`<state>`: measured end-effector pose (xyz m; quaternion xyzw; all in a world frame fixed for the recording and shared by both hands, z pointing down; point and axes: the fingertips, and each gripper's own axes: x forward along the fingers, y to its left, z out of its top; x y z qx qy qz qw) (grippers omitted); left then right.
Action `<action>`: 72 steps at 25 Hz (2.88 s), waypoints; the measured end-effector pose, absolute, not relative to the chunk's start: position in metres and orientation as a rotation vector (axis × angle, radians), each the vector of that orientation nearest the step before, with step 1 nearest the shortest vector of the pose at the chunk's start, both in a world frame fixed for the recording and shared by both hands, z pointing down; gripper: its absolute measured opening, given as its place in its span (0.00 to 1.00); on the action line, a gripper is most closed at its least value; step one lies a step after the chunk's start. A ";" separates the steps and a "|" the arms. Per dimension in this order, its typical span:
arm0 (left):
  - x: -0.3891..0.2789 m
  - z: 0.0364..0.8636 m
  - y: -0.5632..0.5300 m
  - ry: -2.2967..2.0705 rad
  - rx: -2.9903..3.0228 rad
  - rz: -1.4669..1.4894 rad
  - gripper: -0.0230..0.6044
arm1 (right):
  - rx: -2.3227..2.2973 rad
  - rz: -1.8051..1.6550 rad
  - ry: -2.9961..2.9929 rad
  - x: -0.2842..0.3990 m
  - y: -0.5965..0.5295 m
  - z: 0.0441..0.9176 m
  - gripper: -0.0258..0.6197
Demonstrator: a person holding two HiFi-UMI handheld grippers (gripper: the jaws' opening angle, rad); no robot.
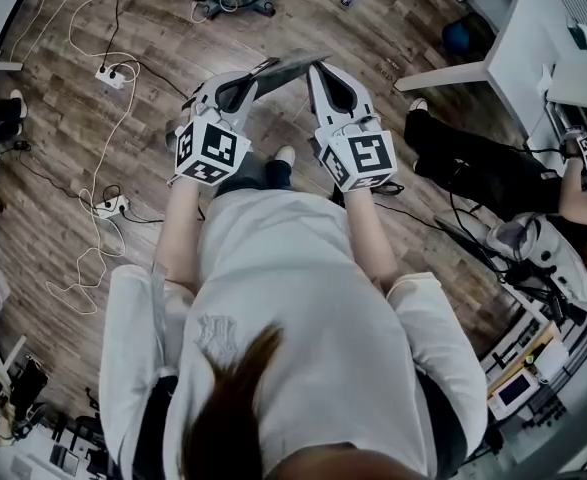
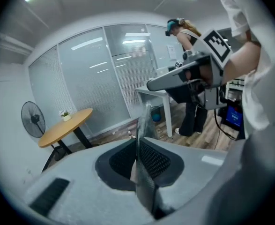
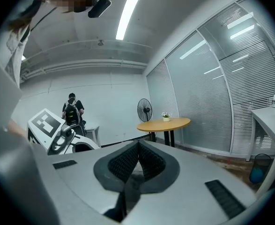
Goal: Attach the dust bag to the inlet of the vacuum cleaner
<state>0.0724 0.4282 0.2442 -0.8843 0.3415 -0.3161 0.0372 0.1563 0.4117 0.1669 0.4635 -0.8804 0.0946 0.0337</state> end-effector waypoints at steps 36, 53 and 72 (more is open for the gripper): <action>-0.024 0.266 0.278 0.554 -2.755 -1.037 0.10 | 1.487 0.335 -2.575 0.049 0.244 0.183 0.05; -0.012 0.278 0.187 0.587 -2.766 -1.097 0.10 | 1.390 0.371 -2.603 0.057 0.137 0.195 0.05; 0.030 0.263 0.055 0.747 -2.720 -1.088 0.10 | 1.320 0.280 -2.639 0.106 0.005 0.184 0.05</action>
